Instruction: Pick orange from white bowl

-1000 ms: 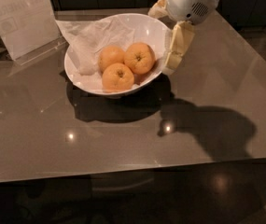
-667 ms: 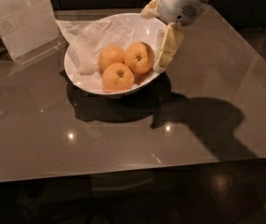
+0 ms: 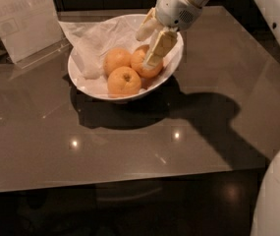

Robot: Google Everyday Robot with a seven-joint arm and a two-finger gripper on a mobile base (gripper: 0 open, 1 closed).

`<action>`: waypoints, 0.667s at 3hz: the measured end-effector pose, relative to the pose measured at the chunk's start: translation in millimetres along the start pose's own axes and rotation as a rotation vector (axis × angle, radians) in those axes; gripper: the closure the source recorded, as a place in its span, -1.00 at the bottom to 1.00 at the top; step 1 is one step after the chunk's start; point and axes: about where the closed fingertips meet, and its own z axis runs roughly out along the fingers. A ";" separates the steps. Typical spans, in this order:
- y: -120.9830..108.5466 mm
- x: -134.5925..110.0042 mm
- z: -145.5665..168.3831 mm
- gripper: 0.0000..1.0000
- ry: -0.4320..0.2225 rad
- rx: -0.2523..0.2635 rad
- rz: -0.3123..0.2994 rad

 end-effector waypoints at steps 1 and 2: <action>-3.0 1.8 7.3 -0.69 -0.014 0.001 0.007; -5.9 2.7 16.7 -0.84 -0.030 -0.010 0.006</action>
Offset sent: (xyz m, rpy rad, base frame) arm 0.0080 0.0076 -0.0204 0.0348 0.0362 0.0191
